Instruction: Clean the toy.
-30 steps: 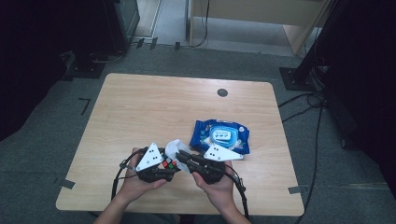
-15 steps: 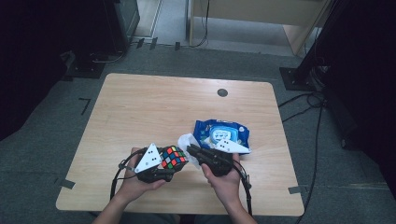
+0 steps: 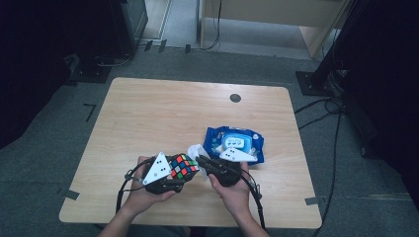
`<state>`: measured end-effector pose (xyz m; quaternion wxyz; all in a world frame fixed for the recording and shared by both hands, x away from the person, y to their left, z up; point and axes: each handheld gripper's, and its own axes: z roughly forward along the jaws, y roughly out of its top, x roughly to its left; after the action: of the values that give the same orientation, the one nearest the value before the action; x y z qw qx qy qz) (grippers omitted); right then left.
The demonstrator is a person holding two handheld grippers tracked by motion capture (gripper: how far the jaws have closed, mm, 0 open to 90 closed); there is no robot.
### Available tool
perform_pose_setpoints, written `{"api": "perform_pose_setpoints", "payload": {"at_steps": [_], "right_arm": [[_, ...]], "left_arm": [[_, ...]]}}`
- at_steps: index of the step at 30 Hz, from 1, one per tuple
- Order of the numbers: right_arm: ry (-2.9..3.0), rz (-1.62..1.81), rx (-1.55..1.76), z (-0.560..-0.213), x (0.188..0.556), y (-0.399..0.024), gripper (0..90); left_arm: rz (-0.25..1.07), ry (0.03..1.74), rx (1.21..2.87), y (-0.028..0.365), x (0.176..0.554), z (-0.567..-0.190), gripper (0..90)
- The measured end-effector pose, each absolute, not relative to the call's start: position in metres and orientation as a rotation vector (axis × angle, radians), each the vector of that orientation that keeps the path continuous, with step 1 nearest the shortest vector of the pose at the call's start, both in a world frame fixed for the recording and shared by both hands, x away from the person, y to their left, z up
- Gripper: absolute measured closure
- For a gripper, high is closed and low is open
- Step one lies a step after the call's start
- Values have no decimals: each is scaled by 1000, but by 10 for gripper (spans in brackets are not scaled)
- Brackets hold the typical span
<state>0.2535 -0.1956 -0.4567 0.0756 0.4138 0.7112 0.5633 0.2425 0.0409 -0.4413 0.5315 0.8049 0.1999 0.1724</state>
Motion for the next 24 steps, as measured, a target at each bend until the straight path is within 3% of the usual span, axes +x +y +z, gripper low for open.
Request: {"api": "perform_pose_setpoints", "payload": {"at_steps": [13, 24], "right_arm": [[2093, 1846, 1034, -433, 231, -184, 832], [2175, 1510, 1260, -482, 261, -207, 834]], "left_arm": [[421, 505, 1948, 40, 245, -445, 342], [429, 537, 1917, 50, 249, -441, 342]]}}
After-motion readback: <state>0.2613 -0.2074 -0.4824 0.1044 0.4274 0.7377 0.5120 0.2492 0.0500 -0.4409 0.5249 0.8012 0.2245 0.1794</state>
